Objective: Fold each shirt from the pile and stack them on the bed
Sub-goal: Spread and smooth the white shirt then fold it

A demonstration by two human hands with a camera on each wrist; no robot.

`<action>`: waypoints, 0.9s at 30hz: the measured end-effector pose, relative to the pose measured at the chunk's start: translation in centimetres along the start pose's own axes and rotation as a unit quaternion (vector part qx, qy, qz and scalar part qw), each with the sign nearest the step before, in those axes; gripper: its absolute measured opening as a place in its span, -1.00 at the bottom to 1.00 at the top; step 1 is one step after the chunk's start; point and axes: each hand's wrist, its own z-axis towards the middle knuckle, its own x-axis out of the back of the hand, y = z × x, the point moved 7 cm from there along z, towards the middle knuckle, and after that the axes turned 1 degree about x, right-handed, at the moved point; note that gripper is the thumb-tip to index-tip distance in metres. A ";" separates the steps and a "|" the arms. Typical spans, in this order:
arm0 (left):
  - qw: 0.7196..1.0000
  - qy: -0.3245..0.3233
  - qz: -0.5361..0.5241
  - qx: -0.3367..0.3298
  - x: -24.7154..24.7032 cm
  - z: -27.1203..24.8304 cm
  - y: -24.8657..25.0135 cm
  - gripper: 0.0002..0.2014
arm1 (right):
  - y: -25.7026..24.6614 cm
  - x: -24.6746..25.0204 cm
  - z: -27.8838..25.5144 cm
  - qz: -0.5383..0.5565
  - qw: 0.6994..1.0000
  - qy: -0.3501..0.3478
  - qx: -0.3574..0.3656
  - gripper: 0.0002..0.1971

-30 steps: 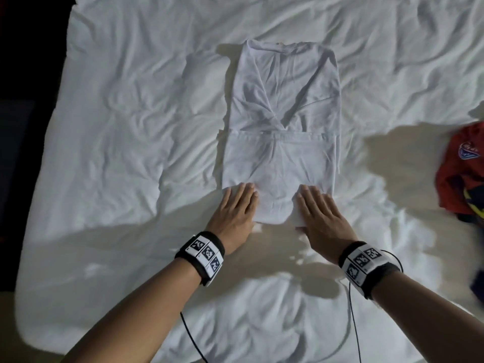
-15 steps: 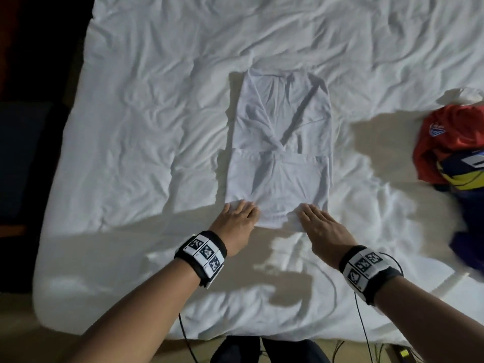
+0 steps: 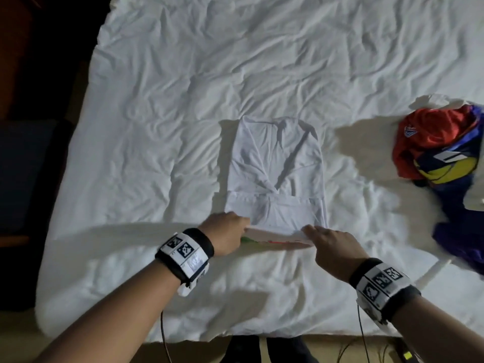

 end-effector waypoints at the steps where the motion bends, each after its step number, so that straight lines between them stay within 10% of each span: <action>1: 1.000 0.026 -0.001 0.010 1.4 0.7 -0.6 -0.85 | 0.5 1.0 0.7 0.004 1.000 0.017 -0.006 -0.53; 7: 0.981 0.121 -0.131 0.081 6.0 5.8 -5.3 -0.70 | 5.2 5.8 6.0 0.071 0.986 0.132 -0.072 -0.87; 27: 0.873 0.335 -0.306 0.180 10.5 21.6 -15.3 -0.87 | 16.3 8.0 23.6 0.286 0.904 0.250 -0.196 -0.85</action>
